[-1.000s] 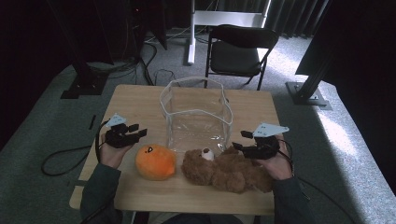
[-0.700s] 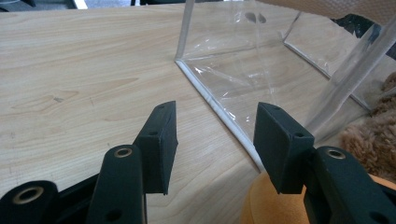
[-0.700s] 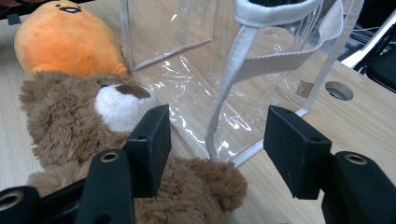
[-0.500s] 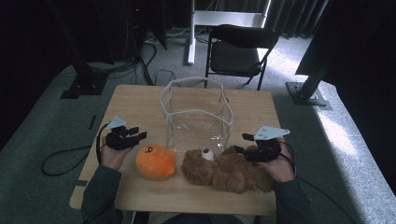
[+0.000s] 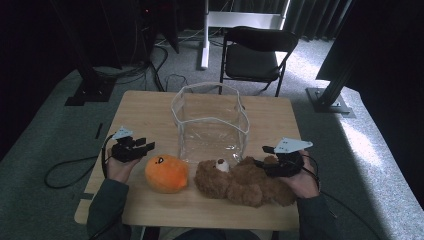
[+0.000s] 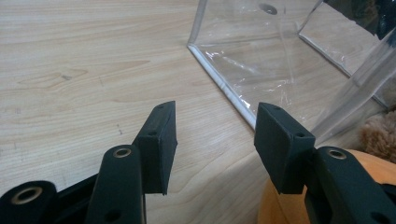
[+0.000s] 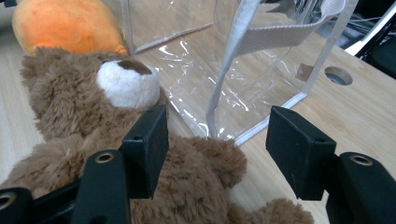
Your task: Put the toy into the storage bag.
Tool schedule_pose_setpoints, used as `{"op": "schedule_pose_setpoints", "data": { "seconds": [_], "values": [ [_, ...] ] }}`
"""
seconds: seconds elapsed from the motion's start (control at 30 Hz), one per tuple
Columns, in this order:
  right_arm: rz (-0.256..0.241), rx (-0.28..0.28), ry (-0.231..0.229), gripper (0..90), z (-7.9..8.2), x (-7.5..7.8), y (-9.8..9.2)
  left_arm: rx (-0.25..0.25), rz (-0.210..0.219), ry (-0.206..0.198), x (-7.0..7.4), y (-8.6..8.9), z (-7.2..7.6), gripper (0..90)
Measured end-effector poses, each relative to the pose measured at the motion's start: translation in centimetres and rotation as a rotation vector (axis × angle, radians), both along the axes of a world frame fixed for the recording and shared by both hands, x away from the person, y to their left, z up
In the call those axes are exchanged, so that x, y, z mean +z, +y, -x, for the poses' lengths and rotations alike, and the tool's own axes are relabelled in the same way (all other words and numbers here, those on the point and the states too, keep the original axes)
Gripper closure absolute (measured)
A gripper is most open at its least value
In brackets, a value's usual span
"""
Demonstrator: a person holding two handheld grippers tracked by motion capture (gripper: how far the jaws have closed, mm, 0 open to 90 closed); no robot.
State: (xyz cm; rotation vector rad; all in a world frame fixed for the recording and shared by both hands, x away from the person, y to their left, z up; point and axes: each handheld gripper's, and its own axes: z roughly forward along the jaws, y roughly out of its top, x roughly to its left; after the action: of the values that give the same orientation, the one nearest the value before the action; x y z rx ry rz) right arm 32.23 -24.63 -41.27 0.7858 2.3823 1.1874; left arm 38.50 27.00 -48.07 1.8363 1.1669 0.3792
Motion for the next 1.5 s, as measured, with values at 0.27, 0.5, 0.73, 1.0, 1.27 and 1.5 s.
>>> {"op": "schedule_pose_setpoints", "data": {
  "seconds": [0.27, 0.5, 0.73, 1.0, 1.27, 1.5],
  "values": [
    [0.029, 0.011, 0.042, 43.7, 0.1, -0.6, -0.2, 0.015, -0.006, 0.012, -0.6, 0.3, 0.0, 49.5],
    [0.036, 0.010, 0.084, 43.6, -0.3, -1.3, -0.5, 0.031, -0.014, 0.023, -1.5, 0.3, -0.3, 48.8],
    [0.047, 0.029, 0.103, 42.4, -0.8, -1.6, 0.0, 0.041, -0.002, 0.022, -1.9, 0.4, -0.3, 48.7],
    [0.047, 0.066, 0.113, 47.1, -2.0, -1.0, 1.0, 0.041, 0.011, 0.024, -2.2, 0.4, -0.3, 48.6],
    [0.066, 0.099, 0.170, 47.8, -3.6, -2.2, 2.2, 0.039, 0.023, 0.027, -2.6, 0.3, -0.3, 48.4],
    [0.107, 0.146, 0.221, 47.4, -3.6, -3.2, 3.7, 0.037, 0.032, 0.035, -2.8, 0.4, -0.2, 47.8]
  ]
}}
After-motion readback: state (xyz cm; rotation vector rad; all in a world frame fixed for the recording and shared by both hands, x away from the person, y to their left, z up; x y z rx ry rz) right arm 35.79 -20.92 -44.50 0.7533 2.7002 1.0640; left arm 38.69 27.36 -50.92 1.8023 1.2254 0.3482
